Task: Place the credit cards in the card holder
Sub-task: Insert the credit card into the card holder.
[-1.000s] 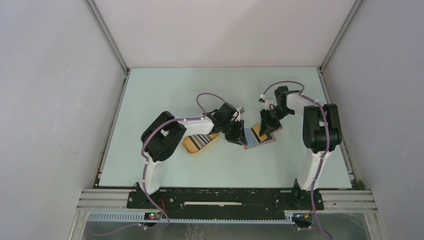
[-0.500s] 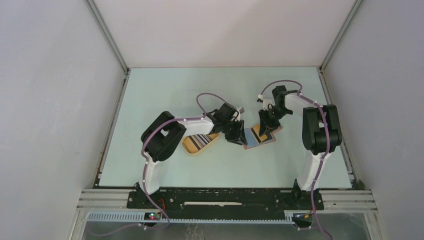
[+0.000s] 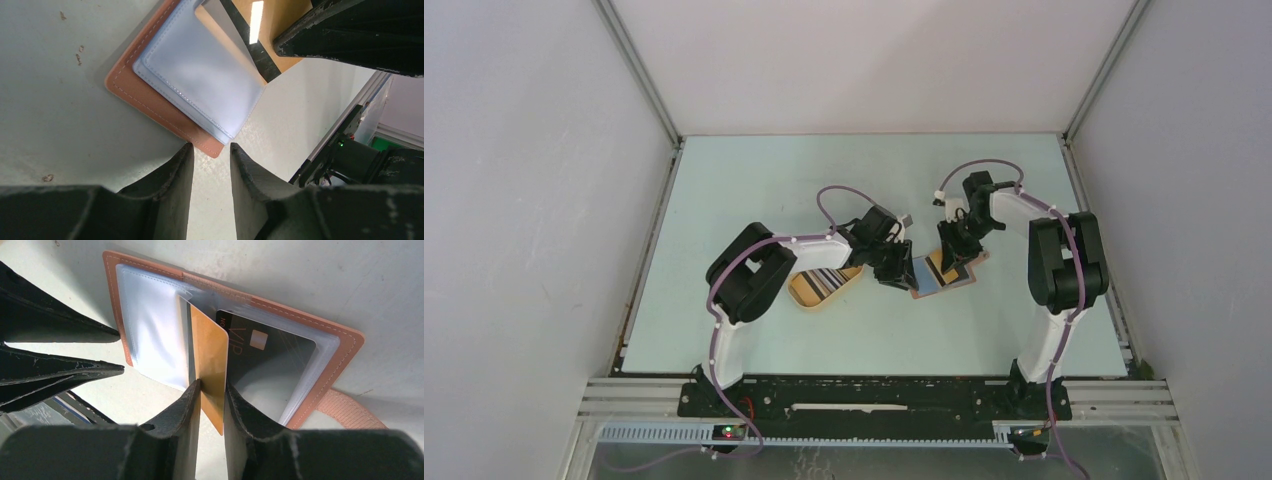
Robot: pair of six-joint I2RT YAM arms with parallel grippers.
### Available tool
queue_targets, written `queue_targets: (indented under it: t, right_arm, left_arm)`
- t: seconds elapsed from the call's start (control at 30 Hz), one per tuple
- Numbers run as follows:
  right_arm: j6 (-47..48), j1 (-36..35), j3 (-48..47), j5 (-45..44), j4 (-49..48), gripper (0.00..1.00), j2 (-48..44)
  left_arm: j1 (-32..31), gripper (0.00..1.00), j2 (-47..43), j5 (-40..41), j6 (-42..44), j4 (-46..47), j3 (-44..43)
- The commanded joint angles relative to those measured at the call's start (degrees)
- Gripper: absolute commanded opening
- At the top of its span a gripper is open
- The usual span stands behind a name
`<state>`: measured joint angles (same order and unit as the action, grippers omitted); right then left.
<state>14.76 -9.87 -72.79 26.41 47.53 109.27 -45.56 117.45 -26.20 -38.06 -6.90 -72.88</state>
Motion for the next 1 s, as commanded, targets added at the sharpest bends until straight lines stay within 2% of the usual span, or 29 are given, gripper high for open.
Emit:
queue_targets:
  t: [0.0, 0.5, 0.7, 0.97]
  right_arm:
    - [2.30, -1.15, 1.08, -0.56, -0.30, 0.31, -1.36]
    - [3.75, -1.73, 1.08, 3.52, 1.68, 0.37, -1.07]
    - [3.52, -0.87, 1.08, 1.48, 1.34, 0.43, -1.82]
    - [3.43, 1.44, 1.08, 2.00, 1.16, 0.45, -2.31]
  left_arm:
    - [-0.04, 0.38, 1.51, 0.44, 1.06, -1.30, -2.62]
    - [-0.05, 0.38, 1.35, 0.53, 1.06, -1.27, -2.53]
    - [-0.05, 0.38, 1.22, 0.66, 1.06, -1.25, -2.43]
    - [-0.03, 0.38, 1.21, 0.62, 1.06, -1.27, -2.39]
